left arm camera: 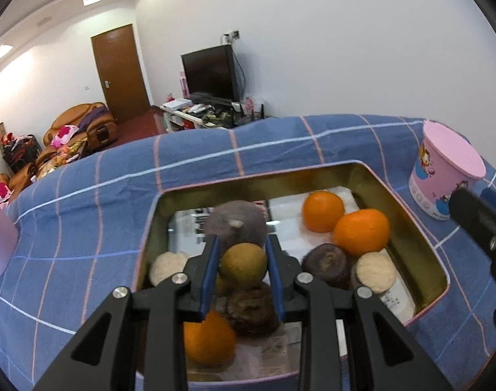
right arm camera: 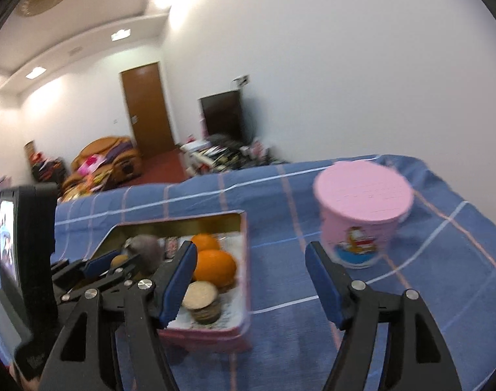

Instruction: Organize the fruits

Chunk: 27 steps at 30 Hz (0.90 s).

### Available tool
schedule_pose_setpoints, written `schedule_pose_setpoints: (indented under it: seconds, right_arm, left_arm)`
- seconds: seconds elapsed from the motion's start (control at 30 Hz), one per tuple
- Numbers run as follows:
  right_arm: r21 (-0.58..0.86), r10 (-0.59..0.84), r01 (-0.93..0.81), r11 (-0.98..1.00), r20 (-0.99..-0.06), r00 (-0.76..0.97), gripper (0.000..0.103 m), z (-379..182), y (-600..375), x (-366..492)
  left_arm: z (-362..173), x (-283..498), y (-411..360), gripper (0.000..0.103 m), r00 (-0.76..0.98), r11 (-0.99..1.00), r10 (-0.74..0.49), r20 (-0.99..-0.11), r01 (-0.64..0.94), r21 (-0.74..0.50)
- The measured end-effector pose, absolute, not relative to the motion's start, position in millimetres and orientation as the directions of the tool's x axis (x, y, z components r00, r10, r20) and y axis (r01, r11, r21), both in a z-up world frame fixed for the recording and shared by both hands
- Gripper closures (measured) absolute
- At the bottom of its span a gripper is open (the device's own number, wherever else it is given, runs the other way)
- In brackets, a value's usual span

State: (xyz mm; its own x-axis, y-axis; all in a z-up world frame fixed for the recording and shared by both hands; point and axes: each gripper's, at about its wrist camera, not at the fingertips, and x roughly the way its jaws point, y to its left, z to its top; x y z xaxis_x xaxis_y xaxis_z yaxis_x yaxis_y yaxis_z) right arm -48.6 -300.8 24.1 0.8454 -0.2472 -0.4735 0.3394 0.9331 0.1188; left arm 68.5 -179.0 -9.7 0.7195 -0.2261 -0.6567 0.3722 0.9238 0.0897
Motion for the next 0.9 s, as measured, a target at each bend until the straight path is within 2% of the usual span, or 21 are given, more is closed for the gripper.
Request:
schedule_pose_setpoints:
  seconds: [0.1,0.17,0.2,0.23,0.37,0.43,0.67,0.9]
  right_arm:
    - [0.117,-0.271,0.361,0.925,-0.463,0.844,0.033,25.3,-302.7,-49.9]
    - [0.115,-0.282,0.371,0.921,-0.459,0.843,0.033,25.3,-305.1,-51.8]
    - [0.116,-0.284,0.373,0.92,-0.457,0.843,0.033,25.5,-306.0,-52.1]
    - [0.12,-0.284,0.374,0.919,-0.457,0.843,0.033,25.9,-306.7,-52.5]
    - [0.136,-0.279,0.376,0.916,-0.459,0.844,0.032,25.2,-308.0,-51.7]
    - [0.143,-0.276,0.373,0.917,-0.448,0.85,0.032,24.6,-308.0,-51.1]
    - [0.168,-0.257,0.343,0.924,-0.391,0.884,0.032,24.8,-305.1,-57.2]
    - [0.022,-0.312,0.334,0.942,-0.305,0.9,0.032,32.9,-267.2,-75.0]
  left_arm:
    - [-14.6,69.5,-184.7,0.069,0.689,0.918,-0.231,-0.687,0.388,0.081]
    - [-14.6,68.7,-184.3,0.057,0.693,0.923,-0.219,-0.687,0.375,0.084]
    - [-14.4,68.2,-184.0,0.04,0.697,0.926,-0.214,-0.684,0.367,0.084]
    - [-13.7,67.0,-183.1,0.028,0.701,0.927,-0.217,-0.68,0.366,0.081]
    - [-8.8,53.6,-185.6,0.021,0.732,0.917,-0.231,-0.641,0.383,0.107]
    - [-7.3,45.7,-188.9,0.006,0.751,0.913,-0.216,-0.624,0.382,0.142]
    - [4.6,21.4,-170.9,0.001,0.837,0.94,-0.15,-0.527,0.287,0.187]
    - [10.7,-0.7,-141.9,0.0,0.872,0.958,-0.119,-0.474,0.226,0.176]
